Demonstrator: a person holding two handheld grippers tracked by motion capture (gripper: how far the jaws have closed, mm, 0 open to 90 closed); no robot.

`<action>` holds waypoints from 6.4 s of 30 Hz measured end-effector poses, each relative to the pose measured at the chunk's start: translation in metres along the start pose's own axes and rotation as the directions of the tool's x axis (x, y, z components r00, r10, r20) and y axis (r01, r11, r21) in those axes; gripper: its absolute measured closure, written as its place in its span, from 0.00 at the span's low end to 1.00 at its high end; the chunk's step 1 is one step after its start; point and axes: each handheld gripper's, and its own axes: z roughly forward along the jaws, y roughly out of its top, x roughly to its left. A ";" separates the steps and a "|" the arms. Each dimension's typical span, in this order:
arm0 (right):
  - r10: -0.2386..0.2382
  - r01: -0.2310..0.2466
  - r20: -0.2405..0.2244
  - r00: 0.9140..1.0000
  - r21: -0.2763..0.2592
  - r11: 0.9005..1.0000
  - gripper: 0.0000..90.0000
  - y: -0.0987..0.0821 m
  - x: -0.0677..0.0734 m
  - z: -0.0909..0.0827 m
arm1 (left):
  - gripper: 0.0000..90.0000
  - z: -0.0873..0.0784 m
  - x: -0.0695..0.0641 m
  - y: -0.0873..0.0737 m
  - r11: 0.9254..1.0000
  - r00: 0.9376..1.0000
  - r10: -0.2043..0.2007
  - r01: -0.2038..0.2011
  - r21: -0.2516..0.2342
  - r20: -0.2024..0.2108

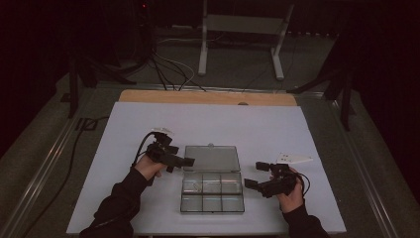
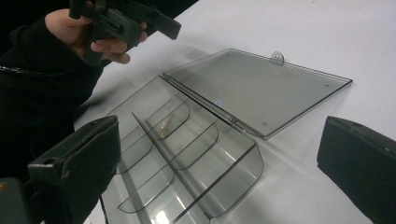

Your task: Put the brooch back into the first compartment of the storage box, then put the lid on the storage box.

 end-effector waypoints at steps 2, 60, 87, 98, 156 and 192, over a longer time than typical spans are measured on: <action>-0.001 0.001 0.000 1.000 0.001 1.000 0.00 0.000 0.000 0.000 | 0.01 0.002 0.002 0.000 0.999 0.999 -0.032 0.032 0.002 -0.031; -0.019 0.019 0.006 1.000 0.002 1.000 0.00 0.001 0.002 -0.002 | 0.36 0.028 0.030 -0.023 0.958 0.960 -0.278 0.275 0.085 0.030; -0.016 0.016 0.006 1.000 0.003 1.000 0.00 0.001 0.002 -0.001 | 0.56 0.032 0.034 -0.026 0.960 0.956 -0.275 0.267 0.086 0.099; -0.016 0.016 0.009 1.000 0.002 1.000 0.00 0.001 0.002 -0.001 | 0.61 0.031 0.034 -0.026 0.963 0.957 -0.267 0.259 0.079 0.112; -0.014 0.014 0.006 1.000 -0.004 1.000 0.00 0.002 0.002 -0.003 | 0.88 0.014 0.035 -0.031 0.991 0.976 -0.115 0.124 -0.039 0.187; -0.015 0.016 0.013 1.000 -0.011 1.000 0.00 0.002 0.003 -0.004 | 0.89 0.009 0.027 -0.032 0.997 0.990 0.044 -0.035 -0.073 0.134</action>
